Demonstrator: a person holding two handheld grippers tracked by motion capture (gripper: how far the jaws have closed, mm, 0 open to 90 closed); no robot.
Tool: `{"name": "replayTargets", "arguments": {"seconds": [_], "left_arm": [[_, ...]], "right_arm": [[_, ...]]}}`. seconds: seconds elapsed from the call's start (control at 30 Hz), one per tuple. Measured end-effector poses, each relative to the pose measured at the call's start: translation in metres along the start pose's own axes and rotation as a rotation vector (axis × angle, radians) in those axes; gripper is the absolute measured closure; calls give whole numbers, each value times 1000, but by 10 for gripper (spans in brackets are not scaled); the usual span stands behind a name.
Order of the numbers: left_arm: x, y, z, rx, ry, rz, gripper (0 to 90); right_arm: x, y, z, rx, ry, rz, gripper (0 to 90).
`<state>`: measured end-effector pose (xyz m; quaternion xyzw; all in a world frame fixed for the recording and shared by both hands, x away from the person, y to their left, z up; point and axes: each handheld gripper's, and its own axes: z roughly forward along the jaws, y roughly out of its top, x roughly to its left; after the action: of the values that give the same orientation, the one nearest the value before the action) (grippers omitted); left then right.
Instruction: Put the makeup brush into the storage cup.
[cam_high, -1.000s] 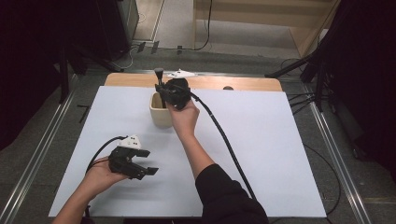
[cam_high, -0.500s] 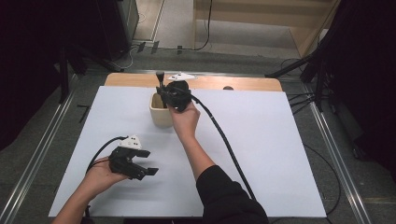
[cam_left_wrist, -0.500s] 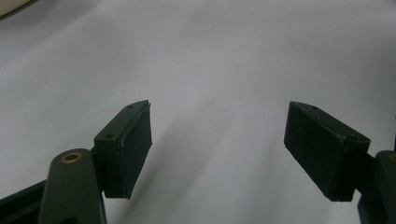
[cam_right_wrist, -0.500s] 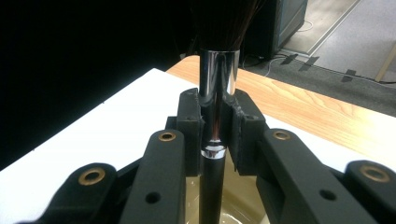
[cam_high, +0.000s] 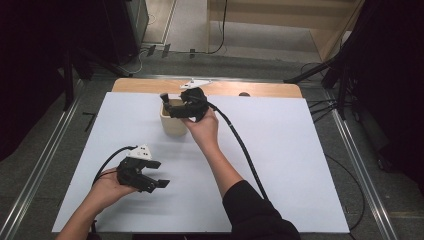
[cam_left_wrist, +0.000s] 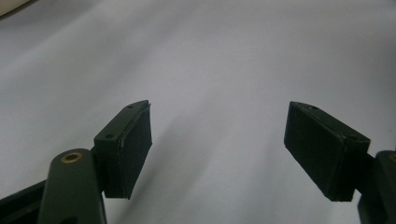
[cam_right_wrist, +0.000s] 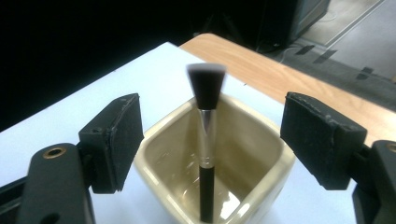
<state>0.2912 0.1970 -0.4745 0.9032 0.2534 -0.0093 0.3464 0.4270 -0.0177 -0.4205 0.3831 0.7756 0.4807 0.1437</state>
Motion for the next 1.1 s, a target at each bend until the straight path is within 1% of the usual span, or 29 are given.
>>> {"name": "replayTargets", "arguments": {"seconds": [0.13,0.3,0.47,0.63,0.73,0.77,0.87,0.93,0.97,1.03,1.1], "left_arm": [[0,0,0,-1,0,-1,243],[1,0,0,0,0,-2,243],[1,0,0,0,3,-4,243],[2,0,0,1,2,-6,243],[2,0,1,3,4,-7,243],[2,0,1,3,4,-7,243],[2,0,1,5,4,-6,243],[2,-1,1,6,5,-6,243],[2,-1,1,5,6,-6,243],[2,-1,1,3,5,-7,243],[2,-1,1,3,4,-7,243]], "right_arm": [[1,-1,-3,28,18,1,225],[2,-2,-7,63,52,-11,225],[4,-6,-12,106,50,-36,223],[2,-8,-21,108,70,-29,222],[1,-8,-26,127,80,-15,222],[1,-9,-27,131,84,-17,220],[2,-10,-30,160,64,-36,217],[2,-11,-31,171,65,-38,217],[1,-12,-33,173,68,-41,217],[0,-14,-36,175,92,-37,217],[-1,-15,-39,173,93,-38,219]]}}
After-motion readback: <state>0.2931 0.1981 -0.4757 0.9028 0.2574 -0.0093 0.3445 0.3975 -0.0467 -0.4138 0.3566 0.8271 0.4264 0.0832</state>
